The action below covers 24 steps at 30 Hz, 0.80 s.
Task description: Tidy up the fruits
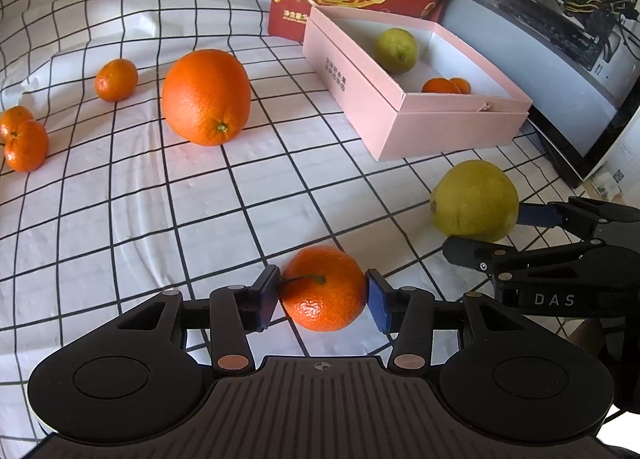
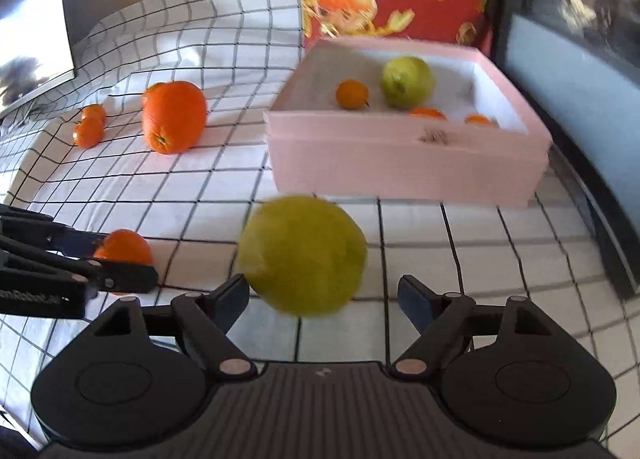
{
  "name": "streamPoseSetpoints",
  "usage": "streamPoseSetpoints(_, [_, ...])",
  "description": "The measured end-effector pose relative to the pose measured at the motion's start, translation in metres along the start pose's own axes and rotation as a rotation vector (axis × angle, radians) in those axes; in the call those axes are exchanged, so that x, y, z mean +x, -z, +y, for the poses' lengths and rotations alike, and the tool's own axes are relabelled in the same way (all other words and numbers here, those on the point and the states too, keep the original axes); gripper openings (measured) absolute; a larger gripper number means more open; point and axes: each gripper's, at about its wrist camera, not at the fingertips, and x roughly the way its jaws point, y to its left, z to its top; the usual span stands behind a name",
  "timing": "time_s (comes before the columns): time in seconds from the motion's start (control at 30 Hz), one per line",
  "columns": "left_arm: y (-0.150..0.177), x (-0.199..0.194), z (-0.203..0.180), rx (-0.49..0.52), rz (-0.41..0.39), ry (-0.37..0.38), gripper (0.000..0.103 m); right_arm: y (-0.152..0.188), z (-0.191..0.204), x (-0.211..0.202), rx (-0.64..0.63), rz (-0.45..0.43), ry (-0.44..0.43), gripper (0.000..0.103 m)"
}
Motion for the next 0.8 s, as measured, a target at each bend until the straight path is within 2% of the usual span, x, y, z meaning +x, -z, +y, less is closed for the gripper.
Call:
streamPoseSetpoints(0.27, [-0.004, 0.001, 0.002, -0.022, 0.020, 0.008, 0.051, 0.008, 0.009, 0.000, -0.052, -0.019, 0.048, 0.088])
streamPoseSetpoints(0.43, [-0.002, 0.001, -0.004, 0.014, 0.019, -0.018, 0.051, 0.011, 0.009, 0.002, -0.054, -0.014, 0.047, 0.102])
streamPoseSetpoints(0.6, [-0.001, 0.002, -0.009, 0.044, 0.014, -0.038, 0.051, 0.011, 0.009, 0.001, -0.045, -0.011, 0.053, 0.103])
streamPoseSetpoints(0.8, [0.000, 0.001, -0.007, 0.033, 0.007, -0.033, 0.051, 0.010, 0.009, 0.001, -0.060, 0.004, 0.050, 0.103])
